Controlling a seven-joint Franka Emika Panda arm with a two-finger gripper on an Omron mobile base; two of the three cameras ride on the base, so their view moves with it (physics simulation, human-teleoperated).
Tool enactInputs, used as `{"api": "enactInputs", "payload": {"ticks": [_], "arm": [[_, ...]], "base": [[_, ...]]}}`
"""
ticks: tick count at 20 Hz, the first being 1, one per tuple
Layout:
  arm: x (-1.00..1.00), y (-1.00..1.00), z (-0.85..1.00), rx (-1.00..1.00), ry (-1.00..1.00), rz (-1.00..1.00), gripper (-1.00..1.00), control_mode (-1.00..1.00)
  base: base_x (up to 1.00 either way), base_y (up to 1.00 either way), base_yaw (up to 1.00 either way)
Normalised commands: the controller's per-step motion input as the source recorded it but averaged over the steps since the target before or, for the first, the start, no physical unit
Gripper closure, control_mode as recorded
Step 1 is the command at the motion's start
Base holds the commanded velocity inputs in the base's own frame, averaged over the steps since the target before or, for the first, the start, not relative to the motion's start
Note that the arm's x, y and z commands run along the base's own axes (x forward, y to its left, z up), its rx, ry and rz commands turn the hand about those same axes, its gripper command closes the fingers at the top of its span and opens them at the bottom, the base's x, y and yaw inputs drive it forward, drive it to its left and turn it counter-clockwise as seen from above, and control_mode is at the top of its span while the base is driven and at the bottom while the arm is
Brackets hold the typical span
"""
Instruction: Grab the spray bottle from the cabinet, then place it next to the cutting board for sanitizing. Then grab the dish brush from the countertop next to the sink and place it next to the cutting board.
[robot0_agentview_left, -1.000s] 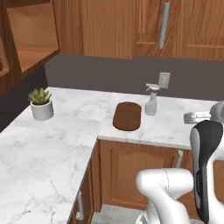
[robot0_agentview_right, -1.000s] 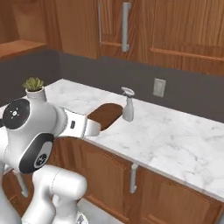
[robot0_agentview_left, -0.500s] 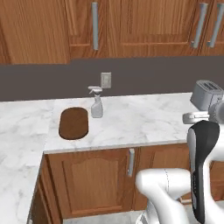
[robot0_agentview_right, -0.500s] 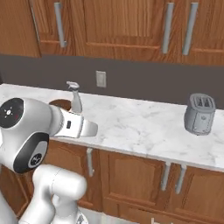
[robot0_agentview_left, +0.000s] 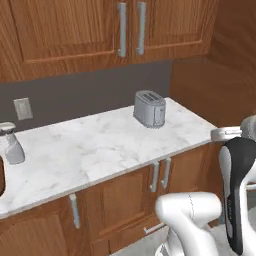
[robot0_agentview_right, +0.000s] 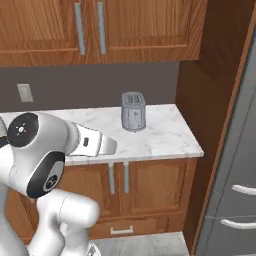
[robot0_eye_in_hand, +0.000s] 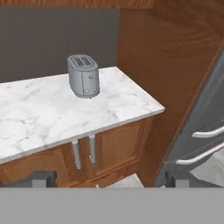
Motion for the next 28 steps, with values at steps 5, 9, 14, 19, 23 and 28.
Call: {"api": "enactInputs", "payload": {"ticks": [5,9,14,19,23,28], "arm": [[0.0,0.0,0.0,0.0,0.0,0.0,-1.0,1.0],[0.0,0.0,0.0,0.0,0.0,0.0,-1.0,1.0],[0.0,0.0,0.0,0.0,0.0,0.0,-1.0,1.0],[0.0,0.0,0.0,0.0,0.0,0.0,-1.0,1.0],[0.0,0.0,0.0,0.0,0.0,0.0,-1.0,1.0],[0.0,0.0,0.0,0.0,0.0,0.0,-1.0,1.0]], "base": [[0.0,-0.29,-0.87],[0.0,-0.58,-0.78],[0.0,-0.63,-0.67],[0.0,-0.44,-0.63],[0.05,0.06,-0.65],[0.14,0.09,-0.67]]}}
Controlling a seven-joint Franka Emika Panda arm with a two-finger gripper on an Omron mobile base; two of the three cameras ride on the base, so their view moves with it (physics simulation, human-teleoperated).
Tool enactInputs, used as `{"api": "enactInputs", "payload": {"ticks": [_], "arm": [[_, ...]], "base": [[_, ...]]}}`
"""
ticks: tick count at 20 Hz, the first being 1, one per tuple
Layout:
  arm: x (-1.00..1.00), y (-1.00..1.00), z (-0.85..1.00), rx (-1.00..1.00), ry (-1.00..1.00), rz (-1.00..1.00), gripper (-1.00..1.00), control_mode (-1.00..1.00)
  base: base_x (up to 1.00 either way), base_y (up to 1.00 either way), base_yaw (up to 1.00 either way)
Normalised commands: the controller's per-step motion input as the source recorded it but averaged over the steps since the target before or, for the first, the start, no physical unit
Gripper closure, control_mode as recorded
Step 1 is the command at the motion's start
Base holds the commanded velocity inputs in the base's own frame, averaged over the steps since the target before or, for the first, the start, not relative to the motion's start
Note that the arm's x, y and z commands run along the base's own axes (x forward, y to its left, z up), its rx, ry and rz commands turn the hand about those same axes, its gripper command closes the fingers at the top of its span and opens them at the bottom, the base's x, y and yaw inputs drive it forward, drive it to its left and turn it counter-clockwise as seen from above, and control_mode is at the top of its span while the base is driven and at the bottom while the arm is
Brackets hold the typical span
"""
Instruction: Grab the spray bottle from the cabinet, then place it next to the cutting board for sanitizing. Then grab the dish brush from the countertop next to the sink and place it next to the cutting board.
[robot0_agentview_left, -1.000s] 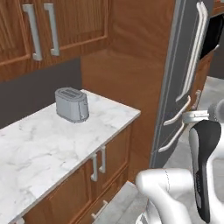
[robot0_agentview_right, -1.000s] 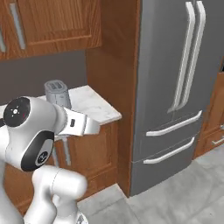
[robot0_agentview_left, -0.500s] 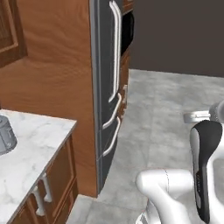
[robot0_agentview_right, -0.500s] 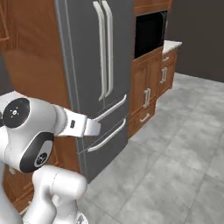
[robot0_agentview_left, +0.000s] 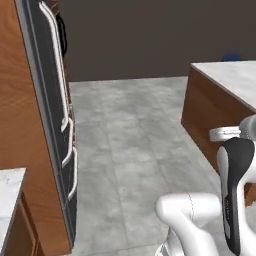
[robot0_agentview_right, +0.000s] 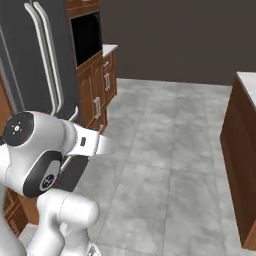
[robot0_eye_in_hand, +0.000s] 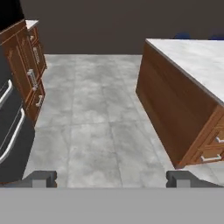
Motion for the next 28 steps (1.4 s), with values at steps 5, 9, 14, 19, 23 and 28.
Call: {"api": "enactInputs", "payload": {"ticks": [5,9,14,19,23,28], "arm": [[0.0,0.0,0.0,0.0,0.0,0.0,-1.0,1.0],[0.0,0.0,0.0,0.0,0.0,0.0,-1.0,1.0],[0.0,0.0,0.0,0.0,0.0,0.0,-1.0,1.0],[0.0,0.0,0.0,0.0,0.0,0.0,-1.0,1.0],[0.0,0.0,0.0,0.0,0.0,0.0,-1.0,1.0],[0.0,0.0,0.0,0.0,0.0,0.0,-1.0,1.0]], "base": [[0.23,0.15,-0.67],[0.21,0.0,-0.62],[0.2,0.0,-0.56],[0.67,-0.51,-0.3],[1.0,-1.0,-0.01],[1.0,-1.0,0.04]]}}
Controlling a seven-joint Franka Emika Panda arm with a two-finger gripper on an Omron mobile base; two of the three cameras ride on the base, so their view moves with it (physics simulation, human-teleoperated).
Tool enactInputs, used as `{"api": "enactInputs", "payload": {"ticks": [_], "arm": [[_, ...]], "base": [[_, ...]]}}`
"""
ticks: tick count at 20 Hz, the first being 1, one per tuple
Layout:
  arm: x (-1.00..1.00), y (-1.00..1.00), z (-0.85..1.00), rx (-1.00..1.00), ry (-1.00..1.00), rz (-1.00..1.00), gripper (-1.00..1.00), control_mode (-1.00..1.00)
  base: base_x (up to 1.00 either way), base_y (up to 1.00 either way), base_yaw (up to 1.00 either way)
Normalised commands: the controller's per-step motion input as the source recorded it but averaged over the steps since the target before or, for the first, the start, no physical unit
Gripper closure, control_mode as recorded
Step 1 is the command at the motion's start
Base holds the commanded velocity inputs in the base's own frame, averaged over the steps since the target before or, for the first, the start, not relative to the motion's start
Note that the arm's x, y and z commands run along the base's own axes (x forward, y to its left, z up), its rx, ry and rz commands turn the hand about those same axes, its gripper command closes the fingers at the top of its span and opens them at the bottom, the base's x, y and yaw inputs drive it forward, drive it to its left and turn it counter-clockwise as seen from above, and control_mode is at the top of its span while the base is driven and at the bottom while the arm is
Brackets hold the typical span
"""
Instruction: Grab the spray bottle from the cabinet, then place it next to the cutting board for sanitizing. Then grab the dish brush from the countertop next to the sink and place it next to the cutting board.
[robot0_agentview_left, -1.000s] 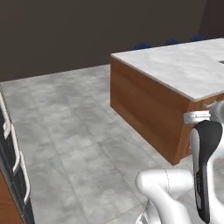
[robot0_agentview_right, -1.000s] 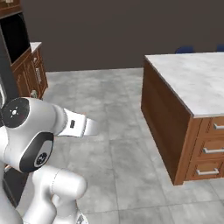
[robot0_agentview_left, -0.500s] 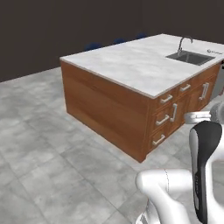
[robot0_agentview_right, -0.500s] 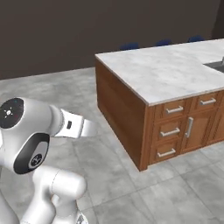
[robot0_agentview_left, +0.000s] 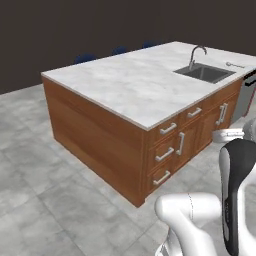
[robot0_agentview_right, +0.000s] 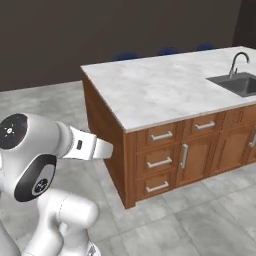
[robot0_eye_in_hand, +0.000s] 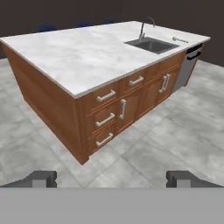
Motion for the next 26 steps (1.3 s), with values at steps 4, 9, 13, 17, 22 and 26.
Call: {"api": "enactInputs", "payload": {"ticks": [4,9,13,17,22,26], "arm": [[0.0,0.0,0.0,0.0,0.0,0.0,-1.0,1.0],[0.0,0.0,0.0,0.0,0.0,0.0,-1.0,1.0],[0.0,0.0,0.0,0.0,0.0,0.0,-1.0,1.0],[0.0,0.0,0.0,0.0,0.0,0.0,-1.0,1.0],[0.0,0.0,0.0,0.0,0.0,0.0,-1.0,1.0],[0.0,0.0,0.0,0.0,0.0,0.0,-1.0,1.0]], "base": [[1.0,-1.0,0.15],[1.0,-1.0,0.19],[1.0,-1.0,0.25],[1.0,-1.0,0.34],[0.89,-1.0,0.35],[0.54,-1.0,0.27]]}}
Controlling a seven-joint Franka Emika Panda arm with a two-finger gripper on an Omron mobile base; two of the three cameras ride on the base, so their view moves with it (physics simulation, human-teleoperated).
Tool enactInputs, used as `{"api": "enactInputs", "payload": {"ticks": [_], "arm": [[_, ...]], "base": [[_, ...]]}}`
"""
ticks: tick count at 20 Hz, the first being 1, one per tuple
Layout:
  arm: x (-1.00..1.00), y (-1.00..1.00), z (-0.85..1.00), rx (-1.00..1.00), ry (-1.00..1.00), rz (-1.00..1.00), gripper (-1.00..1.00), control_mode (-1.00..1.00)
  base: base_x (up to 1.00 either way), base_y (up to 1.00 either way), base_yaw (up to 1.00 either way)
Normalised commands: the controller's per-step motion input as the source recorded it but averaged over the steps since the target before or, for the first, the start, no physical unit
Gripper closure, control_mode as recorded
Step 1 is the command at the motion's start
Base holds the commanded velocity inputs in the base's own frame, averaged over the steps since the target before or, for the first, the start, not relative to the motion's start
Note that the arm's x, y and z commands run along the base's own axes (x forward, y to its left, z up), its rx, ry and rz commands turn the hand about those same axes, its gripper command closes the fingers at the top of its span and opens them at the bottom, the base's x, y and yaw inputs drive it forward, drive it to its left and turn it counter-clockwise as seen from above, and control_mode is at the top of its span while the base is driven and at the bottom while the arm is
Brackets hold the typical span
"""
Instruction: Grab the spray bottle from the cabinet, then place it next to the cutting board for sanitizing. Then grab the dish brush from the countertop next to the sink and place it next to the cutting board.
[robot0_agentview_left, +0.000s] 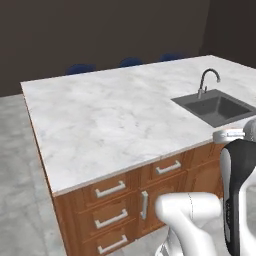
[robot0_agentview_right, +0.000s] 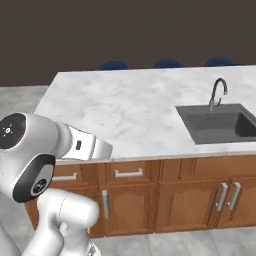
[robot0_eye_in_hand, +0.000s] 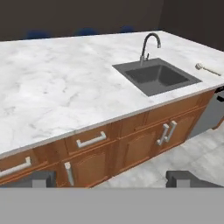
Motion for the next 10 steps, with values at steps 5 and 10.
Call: {"api": "enactInputs", "payload": {"ticks": [5,10], "arm": [[0.0,0.0,0.0,0.0,0.0,0.0,-1.0,1.0],[0.0,0.0,0.0,0.0,0.0,0.0,-1.0,1.0]], "base": [[0.38,-1.0,0.24],[0.4,-1.0,0.29]]}}
